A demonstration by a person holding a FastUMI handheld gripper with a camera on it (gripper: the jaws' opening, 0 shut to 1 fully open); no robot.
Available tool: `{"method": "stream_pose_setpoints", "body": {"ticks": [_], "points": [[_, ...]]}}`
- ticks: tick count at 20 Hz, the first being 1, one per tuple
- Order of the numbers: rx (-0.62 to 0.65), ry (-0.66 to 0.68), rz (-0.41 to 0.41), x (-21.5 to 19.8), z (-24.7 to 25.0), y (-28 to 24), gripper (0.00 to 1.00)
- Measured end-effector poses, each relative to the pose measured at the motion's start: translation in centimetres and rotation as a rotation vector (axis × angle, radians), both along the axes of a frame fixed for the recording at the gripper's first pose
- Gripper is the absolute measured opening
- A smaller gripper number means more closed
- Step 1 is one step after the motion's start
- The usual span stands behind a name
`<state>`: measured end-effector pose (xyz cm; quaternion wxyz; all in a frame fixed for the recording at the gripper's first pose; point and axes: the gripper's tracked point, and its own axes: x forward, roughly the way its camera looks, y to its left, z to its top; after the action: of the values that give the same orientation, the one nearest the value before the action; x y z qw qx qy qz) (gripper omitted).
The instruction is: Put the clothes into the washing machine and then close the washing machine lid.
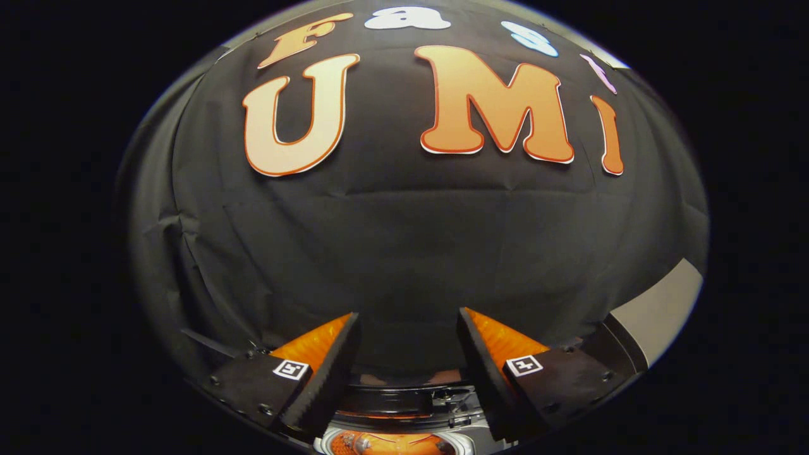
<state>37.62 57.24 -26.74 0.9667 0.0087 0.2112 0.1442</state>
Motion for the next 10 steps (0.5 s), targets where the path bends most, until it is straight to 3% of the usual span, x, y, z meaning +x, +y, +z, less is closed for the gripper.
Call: {"method": "stream_pose_setpoints", "body": {"ticks": [10], "points": [[0.025,-0.064,0.001,-0.92,0.78,-0.24,0.97]]}}
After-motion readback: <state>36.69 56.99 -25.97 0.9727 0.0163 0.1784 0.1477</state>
